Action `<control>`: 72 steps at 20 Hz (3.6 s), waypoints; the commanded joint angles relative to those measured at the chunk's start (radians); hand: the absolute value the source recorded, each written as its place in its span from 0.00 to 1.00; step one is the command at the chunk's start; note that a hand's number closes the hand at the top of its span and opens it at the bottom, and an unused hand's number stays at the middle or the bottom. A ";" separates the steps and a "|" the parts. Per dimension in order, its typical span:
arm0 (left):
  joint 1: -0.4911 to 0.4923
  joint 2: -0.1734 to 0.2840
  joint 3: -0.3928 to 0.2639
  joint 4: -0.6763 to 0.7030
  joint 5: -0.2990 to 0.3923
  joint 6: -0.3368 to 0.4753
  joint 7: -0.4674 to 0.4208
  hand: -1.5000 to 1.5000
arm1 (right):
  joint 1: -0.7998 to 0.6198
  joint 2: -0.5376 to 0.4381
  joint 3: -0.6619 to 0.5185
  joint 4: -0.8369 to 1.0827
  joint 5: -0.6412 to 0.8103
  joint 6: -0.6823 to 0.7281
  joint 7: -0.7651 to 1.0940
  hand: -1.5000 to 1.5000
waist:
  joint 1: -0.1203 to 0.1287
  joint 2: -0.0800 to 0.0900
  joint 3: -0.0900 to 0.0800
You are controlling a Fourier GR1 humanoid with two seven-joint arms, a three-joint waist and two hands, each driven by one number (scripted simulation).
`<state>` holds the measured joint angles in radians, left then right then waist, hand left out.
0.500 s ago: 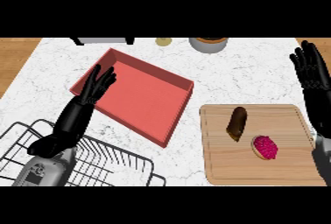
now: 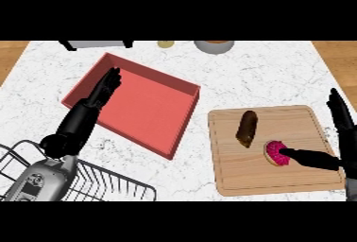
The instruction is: Pick the cupcake from the cutting board and place it in the cardboard box
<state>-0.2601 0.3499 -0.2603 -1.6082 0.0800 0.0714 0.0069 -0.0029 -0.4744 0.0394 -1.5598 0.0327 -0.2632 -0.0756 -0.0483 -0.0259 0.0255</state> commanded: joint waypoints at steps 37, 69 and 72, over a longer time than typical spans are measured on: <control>0.000 0.096 -0.120 0.082 0.158 0.047 0.016 0.50 | 0.146 -0.046 0.310 -0.540 0.658 0.412 0.972 0.00 | 0.051 0.027 -0.026; 0.022 0.066 -0.163 0.065 0.121 0.086 0.033 0.50 | 0.057 0.101 0.294 -0.188 0.759 0.403 0.807 0.00 | 0.055 0.026 -0.025; -0.005 0.032 -0.173 0.091 0.110 0.104 0.043 0.50 | 0.042 0.144 0.317 -0.139 0.803 0.357 0.801 0.00 | 0.051 0.027 -0.025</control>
<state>-0.2974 0.4838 -0.4215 -1.5277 0.1906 0.1356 0.0325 0.0768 -0.3630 0.3574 -1.7598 0.8165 0.1094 0.7340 0.0019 -0.0080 0.0188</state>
